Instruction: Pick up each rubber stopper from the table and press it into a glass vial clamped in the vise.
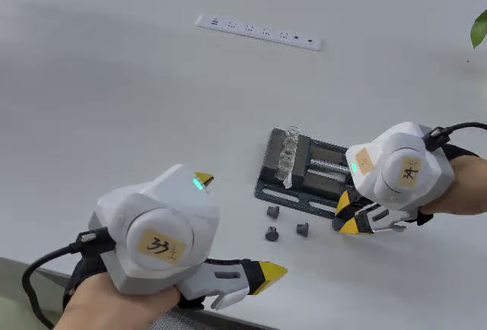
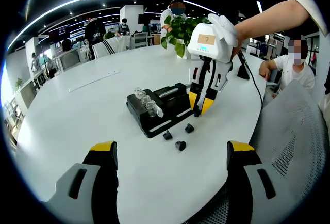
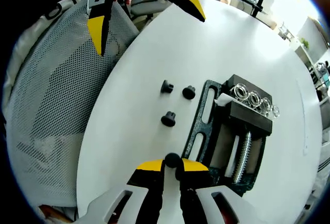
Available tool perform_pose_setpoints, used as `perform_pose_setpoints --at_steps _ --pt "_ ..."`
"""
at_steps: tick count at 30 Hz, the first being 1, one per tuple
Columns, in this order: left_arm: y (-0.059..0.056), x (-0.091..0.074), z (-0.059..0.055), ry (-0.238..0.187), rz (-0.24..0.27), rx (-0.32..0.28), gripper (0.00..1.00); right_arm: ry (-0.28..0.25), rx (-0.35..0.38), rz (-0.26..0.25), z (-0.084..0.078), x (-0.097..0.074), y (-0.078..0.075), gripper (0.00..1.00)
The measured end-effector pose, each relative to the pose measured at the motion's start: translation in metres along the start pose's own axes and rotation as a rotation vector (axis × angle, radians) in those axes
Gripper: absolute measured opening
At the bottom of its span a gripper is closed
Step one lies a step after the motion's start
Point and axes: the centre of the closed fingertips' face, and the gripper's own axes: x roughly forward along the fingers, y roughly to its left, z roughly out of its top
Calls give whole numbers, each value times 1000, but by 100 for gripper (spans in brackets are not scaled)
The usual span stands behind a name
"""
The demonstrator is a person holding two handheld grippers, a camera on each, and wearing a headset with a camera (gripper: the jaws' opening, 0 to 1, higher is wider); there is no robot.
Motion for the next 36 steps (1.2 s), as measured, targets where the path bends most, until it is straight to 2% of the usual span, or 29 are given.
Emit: perform_pose_setpoints --at_steps 8,16,28,36 --pt "3 0 1 -6 11 -4 86 1 12 16 1 -1 0 7" --pt "2 0 1 -8 6 -1 86 -37 32 10 11 -18 -8 7" --pt "0 2 1 3 -14 3 86 -50 13 -30 25 -55 -53 7" --pt "7 3 4 4 -12 2 86 -64 15 -48 36 -68 -87 7"
